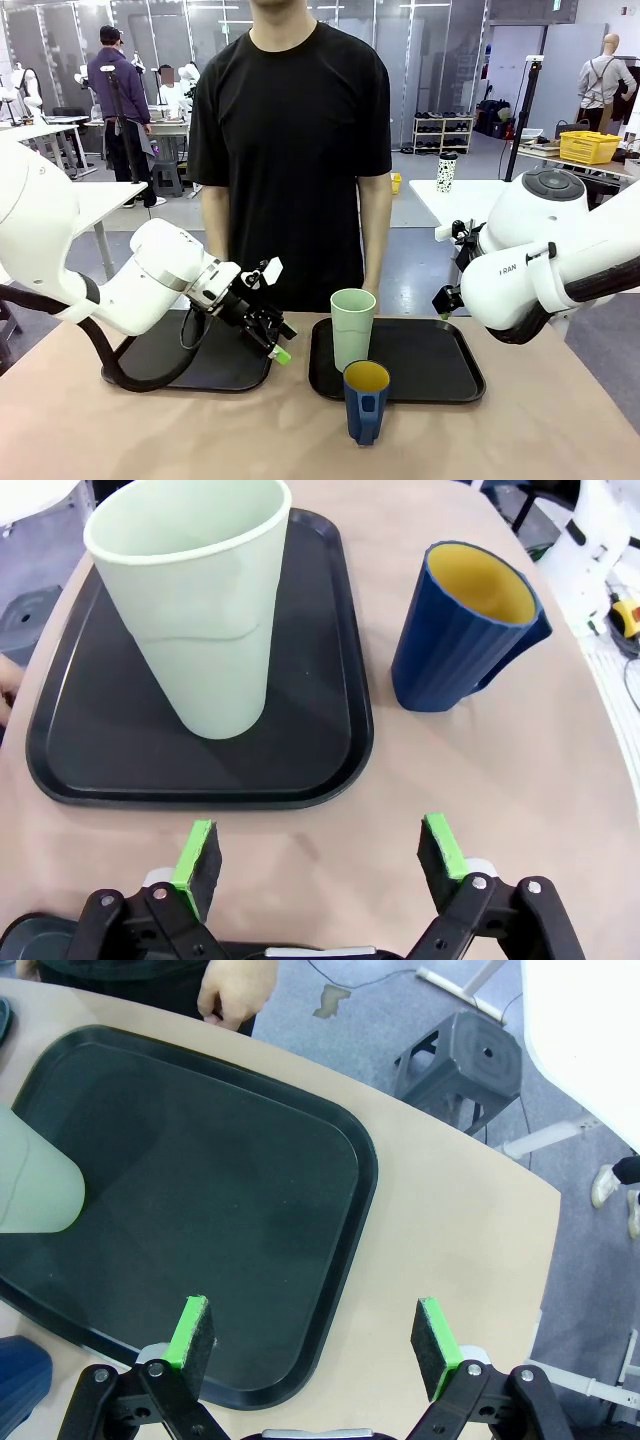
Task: Sort and store the cups by type.
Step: Place the picked Reusable plastic cup into the Flat Tray indicated by the person, then pick up the Handle plastic cup and place it into the empty Flat Tray.
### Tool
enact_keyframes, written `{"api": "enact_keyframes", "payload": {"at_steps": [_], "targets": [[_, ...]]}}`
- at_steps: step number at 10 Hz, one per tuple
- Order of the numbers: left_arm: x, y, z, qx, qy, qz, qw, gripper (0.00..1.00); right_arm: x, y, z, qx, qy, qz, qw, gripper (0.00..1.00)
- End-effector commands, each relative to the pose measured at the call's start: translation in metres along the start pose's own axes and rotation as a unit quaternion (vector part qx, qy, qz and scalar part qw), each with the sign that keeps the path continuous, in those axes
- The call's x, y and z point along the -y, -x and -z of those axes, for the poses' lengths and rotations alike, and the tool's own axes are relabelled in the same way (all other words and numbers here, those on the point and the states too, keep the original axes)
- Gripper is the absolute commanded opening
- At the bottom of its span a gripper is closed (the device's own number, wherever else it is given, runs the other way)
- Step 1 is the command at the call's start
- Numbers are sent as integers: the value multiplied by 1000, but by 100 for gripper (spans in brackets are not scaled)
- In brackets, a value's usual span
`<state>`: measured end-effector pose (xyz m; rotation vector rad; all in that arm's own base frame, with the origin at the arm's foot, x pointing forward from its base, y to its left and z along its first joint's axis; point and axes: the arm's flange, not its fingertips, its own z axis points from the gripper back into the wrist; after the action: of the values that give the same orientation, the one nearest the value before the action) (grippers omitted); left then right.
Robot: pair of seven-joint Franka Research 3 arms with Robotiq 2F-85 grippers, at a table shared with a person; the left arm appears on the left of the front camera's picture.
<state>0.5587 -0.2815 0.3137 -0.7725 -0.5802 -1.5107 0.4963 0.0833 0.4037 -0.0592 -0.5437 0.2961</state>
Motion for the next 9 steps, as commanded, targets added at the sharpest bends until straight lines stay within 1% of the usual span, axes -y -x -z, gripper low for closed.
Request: {"api": "enact_keyframes", "payload": {"at_steps": [1,6,7,8,9], "targets": [[-8,-4,8,4,2,2,1000,100,-1,-1,0,1,0,-1,1000,100],[-8,-4,8,4,2,2,1000,100,-1,-1,0,1,0,-1,1000,100],[-3,-1,8,5,5,1,1000,100,-1,-1,0,1,0,-1,1000,100],[7,7,-20,-37,-81,-20,996,100,-1,-1,0,1,0,-1,1000,100],[29,15,-52,-70,-92,-13,993,100,-1,-1,0,1,0,-1,1000,100]]}}
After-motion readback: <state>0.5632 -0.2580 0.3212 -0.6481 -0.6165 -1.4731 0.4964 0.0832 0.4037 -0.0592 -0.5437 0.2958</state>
